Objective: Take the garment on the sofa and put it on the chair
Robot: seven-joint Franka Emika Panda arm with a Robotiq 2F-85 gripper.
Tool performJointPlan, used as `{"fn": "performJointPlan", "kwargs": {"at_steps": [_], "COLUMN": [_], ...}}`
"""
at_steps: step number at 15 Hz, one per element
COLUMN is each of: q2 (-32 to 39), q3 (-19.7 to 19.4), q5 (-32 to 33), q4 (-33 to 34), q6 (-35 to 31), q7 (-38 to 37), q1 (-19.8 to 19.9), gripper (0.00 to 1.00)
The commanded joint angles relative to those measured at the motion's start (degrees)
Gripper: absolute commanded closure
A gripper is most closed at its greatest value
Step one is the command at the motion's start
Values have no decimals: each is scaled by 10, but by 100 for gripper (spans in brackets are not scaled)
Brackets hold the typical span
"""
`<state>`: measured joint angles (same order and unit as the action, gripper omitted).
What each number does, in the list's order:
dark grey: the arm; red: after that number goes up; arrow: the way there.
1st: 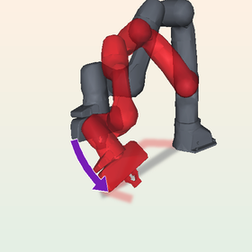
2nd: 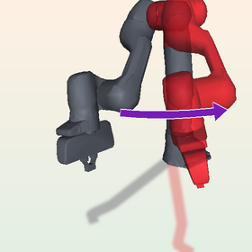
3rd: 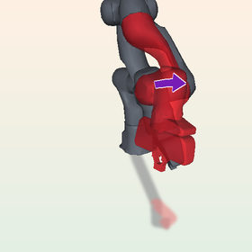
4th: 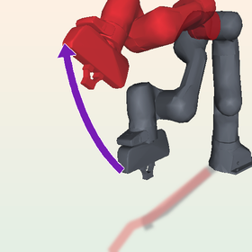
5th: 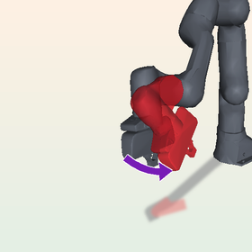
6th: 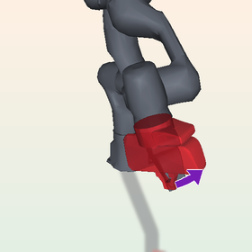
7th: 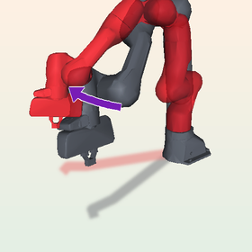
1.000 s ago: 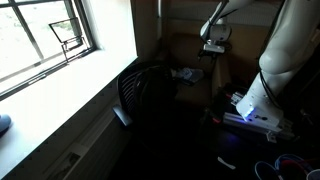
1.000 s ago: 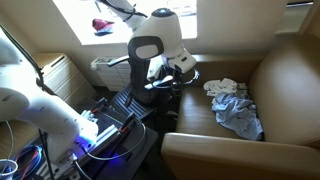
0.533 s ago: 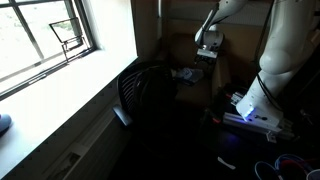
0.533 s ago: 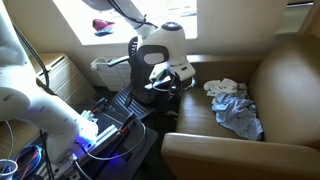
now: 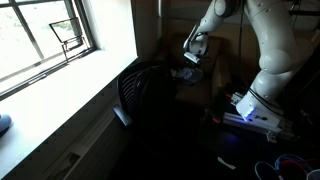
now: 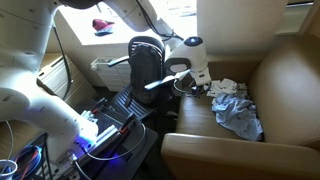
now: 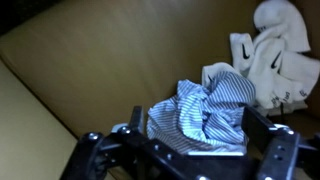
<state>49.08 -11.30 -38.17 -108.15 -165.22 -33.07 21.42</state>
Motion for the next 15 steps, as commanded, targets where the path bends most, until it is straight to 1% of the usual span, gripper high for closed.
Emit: {"fn": "performJointPlan", "kwargs": {"at_steps": [1,2,3,4,5,6,7,8,10,11,12,13,15], "q2": [114,147,178,207,222,172,195,212,223,214,234,243,284], "q3": [-9,-21,-45,-83,-115,-63,-84,-96,-102,-92,-82,-76,-57], "q5": [-29,-31,-31,-24,-16,-7,-3,0,2,29,51,72,119], "q4": [144,177,203,219,221,182,194,204,212,211,246,263,337], "q6": [-58,-72,-74,-56,-36,-54,-54,-55,-56,-20,14,40,111], "q7": [-43,-71,-113,-169,-219,-155,-190,-209,-224,-183,-173,-170,-157], "q1": [15,11,-2,-28,-49,-10,-23,-32,-41,-30,-12,-2,39], "gripper": [0,0,0,0,0,0,0,0,0,0,0,0,0]}}
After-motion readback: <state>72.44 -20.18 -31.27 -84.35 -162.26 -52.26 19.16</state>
